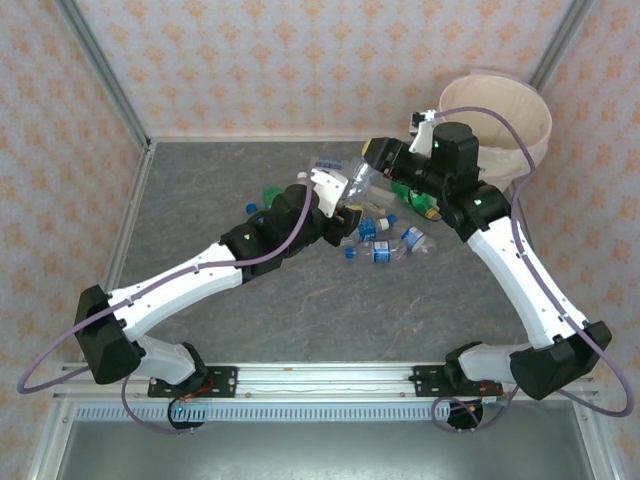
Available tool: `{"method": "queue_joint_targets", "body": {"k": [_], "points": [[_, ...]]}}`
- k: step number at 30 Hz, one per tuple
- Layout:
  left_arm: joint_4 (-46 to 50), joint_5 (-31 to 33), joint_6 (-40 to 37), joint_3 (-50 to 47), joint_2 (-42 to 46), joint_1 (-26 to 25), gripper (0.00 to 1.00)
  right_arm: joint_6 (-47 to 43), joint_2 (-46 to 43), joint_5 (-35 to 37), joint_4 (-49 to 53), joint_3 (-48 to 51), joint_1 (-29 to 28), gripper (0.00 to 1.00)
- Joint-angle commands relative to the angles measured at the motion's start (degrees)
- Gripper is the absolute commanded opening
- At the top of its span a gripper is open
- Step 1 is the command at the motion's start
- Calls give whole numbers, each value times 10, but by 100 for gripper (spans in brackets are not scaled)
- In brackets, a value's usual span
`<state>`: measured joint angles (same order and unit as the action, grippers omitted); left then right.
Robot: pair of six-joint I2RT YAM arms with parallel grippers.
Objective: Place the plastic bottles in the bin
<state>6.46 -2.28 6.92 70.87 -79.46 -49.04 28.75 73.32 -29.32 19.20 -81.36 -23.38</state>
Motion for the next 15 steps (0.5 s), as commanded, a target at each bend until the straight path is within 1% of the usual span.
{"method": "queue_joint_targets", "body": {"k": [1, 7, 8, 11, 12, 13, 15], "points": [[6, 13, -19, 0, 23, -7, 43, 2, -10, 2, -7, -10, -3, 42], [6, 18, -25, -1, 23, -8, 42, 0, -4, -14, 2, -15, -3, 45], [8, 19, -25, 0, 22, -8, 42, -2, -4, -14, 6, -16, -3, 43], [16, 22, -23, 8, 15, -8, 43, -5, -5, -16, 9, -19, -3, 28], [19, 24, -24, 11, 13, -8, 43, -7, -7, -12, 12, -20, -3, 25], [21, 25, -23, 12, 11, -8, 45, -7, -8, -8, 13, -20, -3, 25], [19, 27, -23, 14, 11, -8, 51, -9, -12, 2, 14, -21, -3, 25]]}}
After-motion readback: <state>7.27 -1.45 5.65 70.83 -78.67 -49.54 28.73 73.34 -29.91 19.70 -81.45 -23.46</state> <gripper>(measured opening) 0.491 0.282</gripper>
